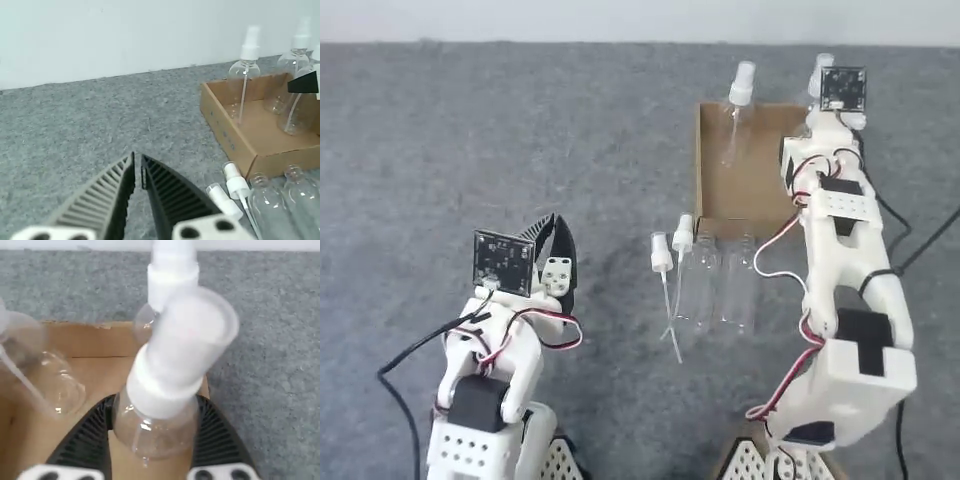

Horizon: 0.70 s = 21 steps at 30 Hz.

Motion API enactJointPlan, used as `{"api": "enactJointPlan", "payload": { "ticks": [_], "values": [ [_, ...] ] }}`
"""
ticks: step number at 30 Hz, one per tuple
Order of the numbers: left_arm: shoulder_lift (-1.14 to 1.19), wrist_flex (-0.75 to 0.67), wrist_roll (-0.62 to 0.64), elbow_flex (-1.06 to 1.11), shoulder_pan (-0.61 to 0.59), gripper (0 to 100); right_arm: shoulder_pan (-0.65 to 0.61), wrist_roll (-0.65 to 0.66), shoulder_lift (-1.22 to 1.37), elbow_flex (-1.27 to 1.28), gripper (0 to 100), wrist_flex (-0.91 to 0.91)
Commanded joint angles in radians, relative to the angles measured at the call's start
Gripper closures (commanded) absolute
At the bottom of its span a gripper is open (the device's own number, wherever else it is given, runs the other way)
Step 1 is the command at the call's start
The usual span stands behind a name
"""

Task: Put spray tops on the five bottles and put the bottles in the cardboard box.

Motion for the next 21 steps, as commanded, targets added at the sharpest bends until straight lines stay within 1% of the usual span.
{"api": "enactJointPlan", "payload": {
  "ticks": [1, 14, 17, 21],
  "values": [
    [-0.009, -0.029, 0.011, -0.007, -0.005, 99, 0.016, 0.008, -0.002, -0.060, 99.2, -0.059],
    [-0.009, -0.029, 0.011, -0.007, -0.005, 99, 0.008, 0.015, 0.031, -0.060, 98.0, -0.056],
    [-0.009, -0.029, 0.009, -0.007, -0.005, 99, 0.008, 0.015, 0.031, -0.060, 90.9, -0.048],
    [-0.009, -0.029, 0.009, -0.007, -0.005, 99, 0.008, 0.015, 0.022, -0.060, 80.6, 0.008]
  ]
}}
